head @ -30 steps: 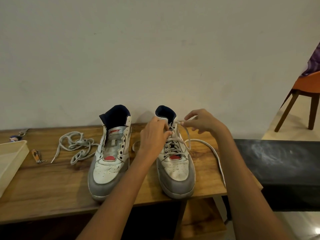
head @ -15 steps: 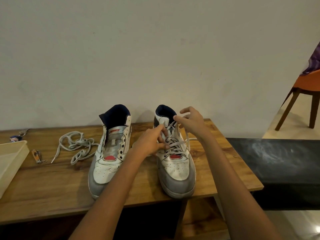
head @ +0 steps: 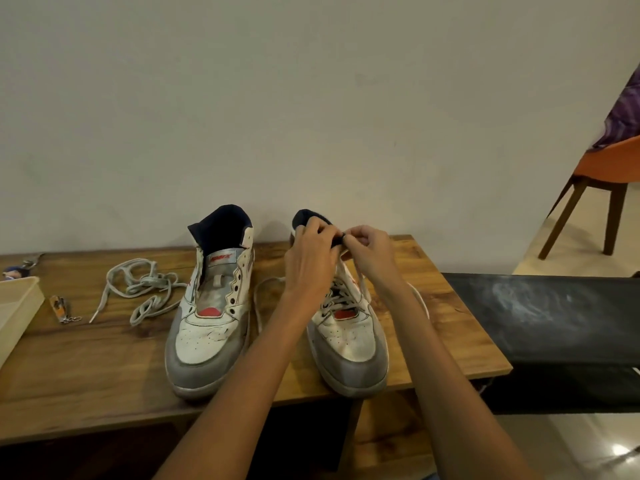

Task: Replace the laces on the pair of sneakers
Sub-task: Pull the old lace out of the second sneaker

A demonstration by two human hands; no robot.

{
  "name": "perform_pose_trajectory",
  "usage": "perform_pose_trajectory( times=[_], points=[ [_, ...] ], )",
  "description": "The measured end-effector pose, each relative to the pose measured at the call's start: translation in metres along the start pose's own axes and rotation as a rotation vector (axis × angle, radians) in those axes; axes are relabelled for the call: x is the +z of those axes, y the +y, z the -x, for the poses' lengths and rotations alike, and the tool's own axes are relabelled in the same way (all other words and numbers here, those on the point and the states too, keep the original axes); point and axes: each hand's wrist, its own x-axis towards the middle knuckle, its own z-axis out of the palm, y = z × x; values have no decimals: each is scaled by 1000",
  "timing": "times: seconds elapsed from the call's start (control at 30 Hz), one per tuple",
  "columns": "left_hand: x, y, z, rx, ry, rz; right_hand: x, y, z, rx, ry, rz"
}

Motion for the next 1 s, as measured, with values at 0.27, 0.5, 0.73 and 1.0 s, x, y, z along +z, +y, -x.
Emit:
perform_pose_trajectory(
  times=[0.27, 0.5, 0.73, 1.0],
  points=[
    [10, 1, -2, -40, -22, -46, 10, 8, 7, 37, 110, 12],
    [9, -8, 4, 113, -28, 24, -1, 6, 12, 54, 244, 20],
    [0, -11, -2, 1, 7, 152, -11, 1, 12, 55, 129, -4],
    [16, 0, -1, -100, -38, 202, -10, 3, 11, 13, 114, 34]
  ],
)
